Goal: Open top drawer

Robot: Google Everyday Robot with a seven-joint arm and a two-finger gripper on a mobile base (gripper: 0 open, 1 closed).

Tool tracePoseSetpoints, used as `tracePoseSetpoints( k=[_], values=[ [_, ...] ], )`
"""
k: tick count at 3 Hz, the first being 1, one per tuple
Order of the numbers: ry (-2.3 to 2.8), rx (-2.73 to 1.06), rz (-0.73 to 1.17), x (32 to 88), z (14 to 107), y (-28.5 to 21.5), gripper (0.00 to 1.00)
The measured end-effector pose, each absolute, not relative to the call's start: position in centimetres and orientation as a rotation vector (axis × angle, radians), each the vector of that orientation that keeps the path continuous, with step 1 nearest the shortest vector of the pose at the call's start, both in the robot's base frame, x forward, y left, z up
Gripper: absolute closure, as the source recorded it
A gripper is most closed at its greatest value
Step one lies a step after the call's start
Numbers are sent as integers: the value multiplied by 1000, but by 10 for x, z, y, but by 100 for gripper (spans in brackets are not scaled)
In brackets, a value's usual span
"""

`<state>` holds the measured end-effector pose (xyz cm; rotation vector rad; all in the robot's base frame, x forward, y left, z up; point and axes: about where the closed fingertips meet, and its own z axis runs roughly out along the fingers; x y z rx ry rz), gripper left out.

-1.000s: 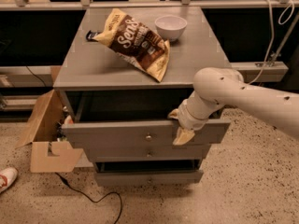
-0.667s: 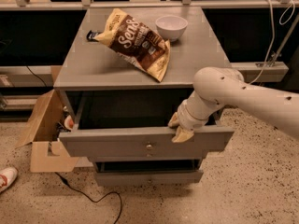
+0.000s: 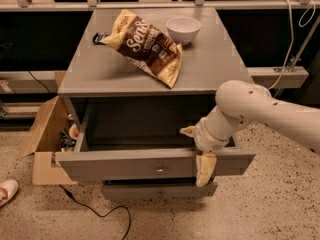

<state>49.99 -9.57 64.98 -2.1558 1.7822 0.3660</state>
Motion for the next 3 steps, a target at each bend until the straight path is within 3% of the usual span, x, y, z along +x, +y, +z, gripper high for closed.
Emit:
tracePoseSetpoints(
  k=[2,3],
  values=[
    [1842,-2163,406,467,643,-109,3],
    [1897,-2161,405,444,640,-120,27]
  ],
)
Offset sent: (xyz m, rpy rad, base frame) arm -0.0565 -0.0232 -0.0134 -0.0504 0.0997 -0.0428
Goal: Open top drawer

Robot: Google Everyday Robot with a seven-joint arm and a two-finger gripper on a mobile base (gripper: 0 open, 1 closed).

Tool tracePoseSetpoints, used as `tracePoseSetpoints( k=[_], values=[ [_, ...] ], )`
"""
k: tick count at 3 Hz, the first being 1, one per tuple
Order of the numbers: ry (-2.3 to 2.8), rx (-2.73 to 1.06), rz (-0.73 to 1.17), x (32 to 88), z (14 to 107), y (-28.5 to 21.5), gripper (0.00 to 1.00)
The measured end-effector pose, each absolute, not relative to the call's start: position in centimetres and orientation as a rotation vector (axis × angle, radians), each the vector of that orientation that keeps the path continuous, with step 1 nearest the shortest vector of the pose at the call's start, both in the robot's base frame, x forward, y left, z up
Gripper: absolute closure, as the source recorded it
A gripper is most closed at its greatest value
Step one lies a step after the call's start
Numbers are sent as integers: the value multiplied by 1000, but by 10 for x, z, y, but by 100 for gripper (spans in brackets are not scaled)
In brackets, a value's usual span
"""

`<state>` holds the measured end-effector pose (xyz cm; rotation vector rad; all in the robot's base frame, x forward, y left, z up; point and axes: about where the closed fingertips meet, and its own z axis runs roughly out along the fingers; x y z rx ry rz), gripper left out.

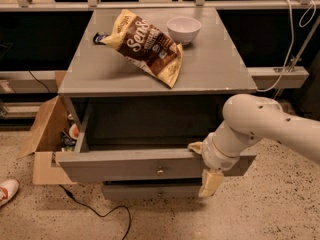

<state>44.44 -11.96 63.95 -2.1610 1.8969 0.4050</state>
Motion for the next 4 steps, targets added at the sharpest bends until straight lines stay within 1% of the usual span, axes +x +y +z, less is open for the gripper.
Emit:
tracePoseSetpoints(
  k=[1,2,3,4],
  values=[
    [1920,-2156,409,434,641,-126,58],
    [1920,-2156,409,434,644,-125,81],
    [1899,-2138,406,434,649,-128,69],
    [1896,-2135,404,434,648,-128,46]
  ],
)
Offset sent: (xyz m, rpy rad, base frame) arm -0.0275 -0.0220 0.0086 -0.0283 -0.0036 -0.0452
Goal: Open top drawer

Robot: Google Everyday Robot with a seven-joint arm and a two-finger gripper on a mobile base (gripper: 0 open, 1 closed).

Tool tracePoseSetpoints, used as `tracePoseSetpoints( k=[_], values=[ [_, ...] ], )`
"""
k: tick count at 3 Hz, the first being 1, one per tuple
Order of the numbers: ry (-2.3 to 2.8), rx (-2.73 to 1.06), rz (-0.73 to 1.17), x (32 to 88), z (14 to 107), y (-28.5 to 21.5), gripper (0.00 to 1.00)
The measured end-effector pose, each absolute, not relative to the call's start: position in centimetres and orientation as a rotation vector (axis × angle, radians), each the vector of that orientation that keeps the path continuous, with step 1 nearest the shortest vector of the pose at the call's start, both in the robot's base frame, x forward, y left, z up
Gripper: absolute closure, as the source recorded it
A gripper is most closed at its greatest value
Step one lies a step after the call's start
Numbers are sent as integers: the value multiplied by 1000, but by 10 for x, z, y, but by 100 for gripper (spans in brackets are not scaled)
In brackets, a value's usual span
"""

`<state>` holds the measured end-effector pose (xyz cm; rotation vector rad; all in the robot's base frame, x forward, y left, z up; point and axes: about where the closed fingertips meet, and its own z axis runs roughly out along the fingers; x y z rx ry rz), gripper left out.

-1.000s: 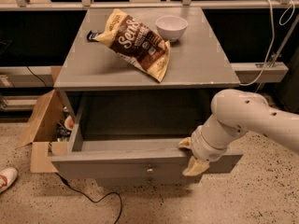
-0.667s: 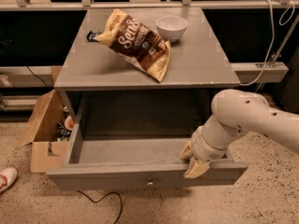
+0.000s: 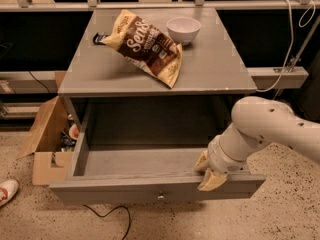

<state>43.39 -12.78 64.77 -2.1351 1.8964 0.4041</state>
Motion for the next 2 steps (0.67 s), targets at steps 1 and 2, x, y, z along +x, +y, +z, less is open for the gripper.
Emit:
tracePoseSetpoints(
  k=[1,2],
  values=[
    [1879,-2113,381,435,660,-137,15],
    [1826,-2037,300,442,711,-172,0]
  ],
)
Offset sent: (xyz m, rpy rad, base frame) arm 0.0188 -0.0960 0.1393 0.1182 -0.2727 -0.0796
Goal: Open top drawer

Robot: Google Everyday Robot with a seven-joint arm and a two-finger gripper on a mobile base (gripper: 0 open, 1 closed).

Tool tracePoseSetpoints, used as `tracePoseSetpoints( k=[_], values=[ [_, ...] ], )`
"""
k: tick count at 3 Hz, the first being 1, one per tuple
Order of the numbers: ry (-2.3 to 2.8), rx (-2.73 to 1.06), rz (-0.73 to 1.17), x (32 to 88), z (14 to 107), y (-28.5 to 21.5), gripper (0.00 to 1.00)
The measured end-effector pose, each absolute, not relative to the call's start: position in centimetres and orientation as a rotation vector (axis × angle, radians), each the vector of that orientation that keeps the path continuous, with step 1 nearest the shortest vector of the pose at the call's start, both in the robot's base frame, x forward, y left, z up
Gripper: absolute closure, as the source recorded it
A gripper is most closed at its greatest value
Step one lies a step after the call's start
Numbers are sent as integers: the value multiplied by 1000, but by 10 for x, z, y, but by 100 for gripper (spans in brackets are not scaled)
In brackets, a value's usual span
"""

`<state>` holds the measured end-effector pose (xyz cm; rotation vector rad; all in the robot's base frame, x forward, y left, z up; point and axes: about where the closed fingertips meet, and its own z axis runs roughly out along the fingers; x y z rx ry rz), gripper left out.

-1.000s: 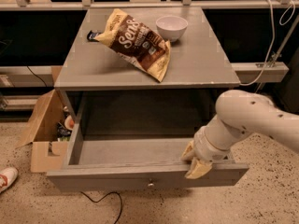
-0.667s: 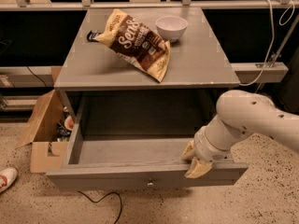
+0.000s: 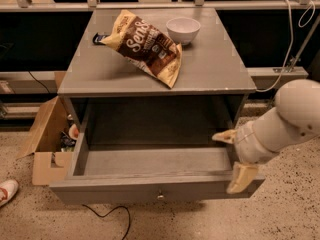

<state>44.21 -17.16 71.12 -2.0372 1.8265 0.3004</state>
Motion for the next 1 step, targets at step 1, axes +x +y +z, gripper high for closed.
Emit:
tracePoseSetpoints(
  k=[1],
  values=[
    [1776,-2012,178,452,785,-197,0]
  ],
)
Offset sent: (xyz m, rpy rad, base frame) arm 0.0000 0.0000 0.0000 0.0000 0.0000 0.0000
